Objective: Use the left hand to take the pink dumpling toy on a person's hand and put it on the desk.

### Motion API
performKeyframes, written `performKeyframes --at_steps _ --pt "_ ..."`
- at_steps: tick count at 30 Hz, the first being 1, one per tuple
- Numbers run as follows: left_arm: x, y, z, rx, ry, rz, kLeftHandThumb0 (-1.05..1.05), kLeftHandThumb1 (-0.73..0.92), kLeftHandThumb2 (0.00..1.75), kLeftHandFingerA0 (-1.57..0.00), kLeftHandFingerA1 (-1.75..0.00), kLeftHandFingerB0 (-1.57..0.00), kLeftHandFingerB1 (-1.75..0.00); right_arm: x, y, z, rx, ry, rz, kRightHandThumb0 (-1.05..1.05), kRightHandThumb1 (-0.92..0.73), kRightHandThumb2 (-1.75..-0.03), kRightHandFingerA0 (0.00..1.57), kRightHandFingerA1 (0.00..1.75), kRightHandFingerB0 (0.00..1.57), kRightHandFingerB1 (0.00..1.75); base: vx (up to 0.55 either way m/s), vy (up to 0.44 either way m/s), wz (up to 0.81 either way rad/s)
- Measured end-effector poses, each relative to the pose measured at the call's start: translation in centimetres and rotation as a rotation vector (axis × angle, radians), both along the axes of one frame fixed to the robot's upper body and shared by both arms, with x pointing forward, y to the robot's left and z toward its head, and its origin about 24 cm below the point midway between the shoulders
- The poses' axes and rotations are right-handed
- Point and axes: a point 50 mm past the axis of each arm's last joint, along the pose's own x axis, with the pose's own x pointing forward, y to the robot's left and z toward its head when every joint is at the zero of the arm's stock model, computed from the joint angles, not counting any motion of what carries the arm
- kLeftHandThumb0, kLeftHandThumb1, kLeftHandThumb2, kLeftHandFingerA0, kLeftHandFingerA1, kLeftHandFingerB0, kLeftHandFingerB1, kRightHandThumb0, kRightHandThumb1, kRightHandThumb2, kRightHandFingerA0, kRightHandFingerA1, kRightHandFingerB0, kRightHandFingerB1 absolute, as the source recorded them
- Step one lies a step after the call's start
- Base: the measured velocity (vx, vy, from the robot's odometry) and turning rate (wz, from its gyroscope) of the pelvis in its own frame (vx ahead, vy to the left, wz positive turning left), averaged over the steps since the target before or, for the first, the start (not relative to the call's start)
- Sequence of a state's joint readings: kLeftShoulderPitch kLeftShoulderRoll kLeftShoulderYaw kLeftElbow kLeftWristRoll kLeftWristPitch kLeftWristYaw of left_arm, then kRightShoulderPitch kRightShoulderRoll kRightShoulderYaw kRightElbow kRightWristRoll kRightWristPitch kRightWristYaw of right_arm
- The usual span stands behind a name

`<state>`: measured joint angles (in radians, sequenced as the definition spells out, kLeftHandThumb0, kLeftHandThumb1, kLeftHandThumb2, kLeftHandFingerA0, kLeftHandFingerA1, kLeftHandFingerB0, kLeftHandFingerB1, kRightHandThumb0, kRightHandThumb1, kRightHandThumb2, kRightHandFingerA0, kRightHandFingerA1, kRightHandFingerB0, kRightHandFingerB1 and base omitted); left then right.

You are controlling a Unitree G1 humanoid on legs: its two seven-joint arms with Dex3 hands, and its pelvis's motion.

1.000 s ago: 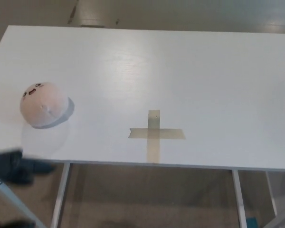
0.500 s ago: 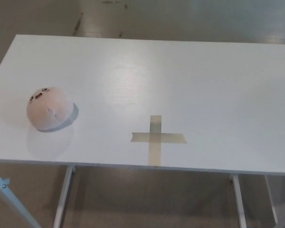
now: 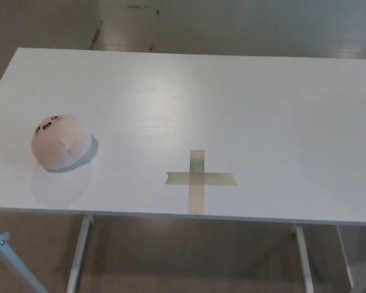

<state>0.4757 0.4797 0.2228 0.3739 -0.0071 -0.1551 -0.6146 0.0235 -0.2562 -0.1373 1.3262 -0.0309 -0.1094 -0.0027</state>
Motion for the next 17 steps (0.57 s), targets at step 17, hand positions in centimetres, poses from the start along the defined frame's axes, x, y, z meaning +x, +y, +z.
performKeyframes --at_steps 17 --pt "-1.6 0.4 -7.4 0.237 0.402 0.071 -0.69 0.69 0.93 -0.25 -0.45 -0.16 -0.41 -0.5 0.1 0.0 -0.024 -0.016 0.007 -0.29 -0.7 -0.61 0.64 0.45 0.5 0.4 0.0 0.0 0.0"
